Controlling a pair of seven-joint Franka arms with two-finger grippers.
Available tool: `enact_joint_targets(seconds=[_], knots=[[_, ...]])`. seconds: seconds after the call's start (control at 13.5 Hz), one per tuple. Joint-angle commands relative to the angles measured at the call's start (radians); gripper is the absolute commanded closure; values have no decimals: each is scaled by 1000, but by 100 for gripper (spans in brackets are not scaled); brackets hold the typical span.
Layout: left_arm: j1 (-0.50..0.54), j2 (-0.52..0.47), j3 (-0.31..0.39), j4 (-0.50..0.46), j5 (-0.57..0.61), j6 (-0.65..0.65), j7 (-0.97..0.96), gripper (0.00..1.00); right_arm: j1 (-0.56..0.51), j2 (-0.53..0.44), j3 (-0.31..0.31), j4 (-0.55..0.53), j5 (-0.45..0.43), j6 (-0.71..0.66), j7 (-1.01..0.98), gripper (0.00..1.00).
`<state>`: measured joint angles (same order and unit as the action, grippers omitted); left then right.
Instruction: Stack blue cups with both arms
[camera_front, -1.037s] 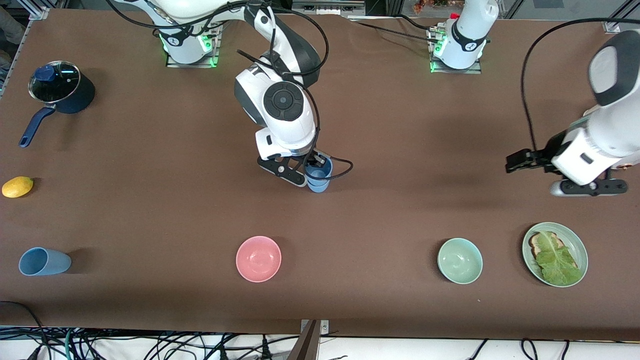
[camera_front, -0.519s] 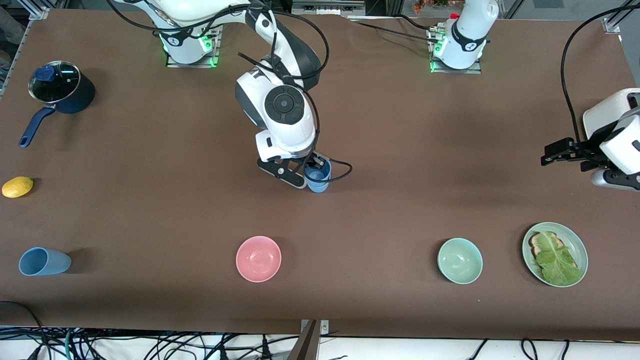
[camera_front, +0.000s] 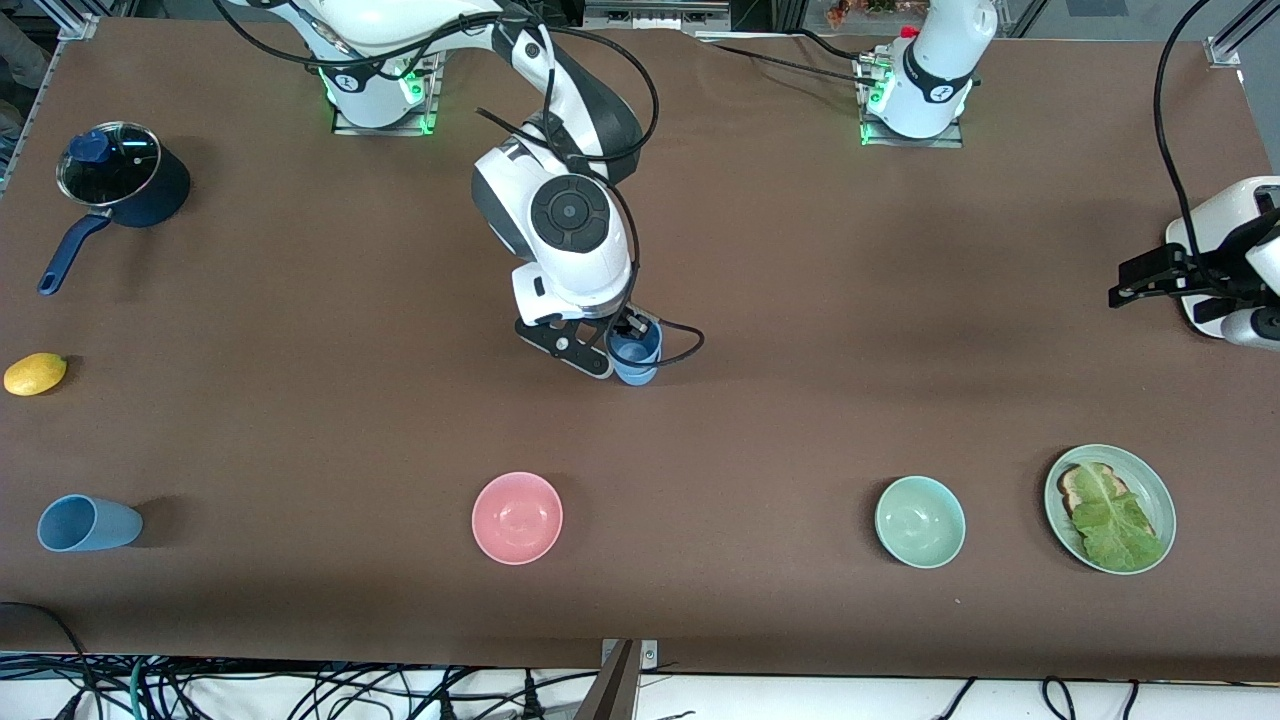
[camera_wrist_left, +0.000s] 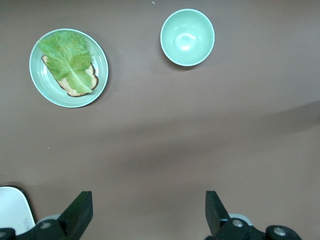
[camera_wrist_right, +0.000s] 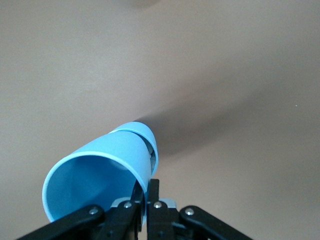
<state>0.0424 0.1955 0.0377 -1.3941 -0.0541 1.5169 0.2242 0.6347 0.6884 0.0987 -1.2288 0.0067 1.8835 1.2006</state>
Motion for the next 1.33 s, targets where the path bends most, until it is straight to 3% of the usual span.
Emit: enact_joint_targets(seconds=[0.0, 0.07, 0.15, 0.52, 0.74, 1.04, 1.26], knots=[[-36, -42, 45, -2, 25, -30, 26, 1, 6, 10, -4, 22, -8, 2, 16, 80], [-38, -65, 45, -23, 25, -30, 26, 1, 5, 10, -4, 20, -8, 5, 17, 21], [-39, -89, 45, -55, 25, -27, 18, 1, 5, 10, -4, 22, -8, 6, 17, 0], [-48, -214, 45, -195, 25, 22, 12, 1, -1, -3, -10, 26, -8, -4, -21, 0], [-49, -226, 44, -195, 25, 16, 14, 1, -16, -7, -39, 28, -8, -13, -143, 0], [-50, -218, 33, -184, 14, 14, 29, 1, -90, -81, -54, 19, -5, -131, -382, 0], [-56, -215, -16, -183, 13, 14, -3, 1, -118, -119, -117, 17, -1, -217, -531, 0]])
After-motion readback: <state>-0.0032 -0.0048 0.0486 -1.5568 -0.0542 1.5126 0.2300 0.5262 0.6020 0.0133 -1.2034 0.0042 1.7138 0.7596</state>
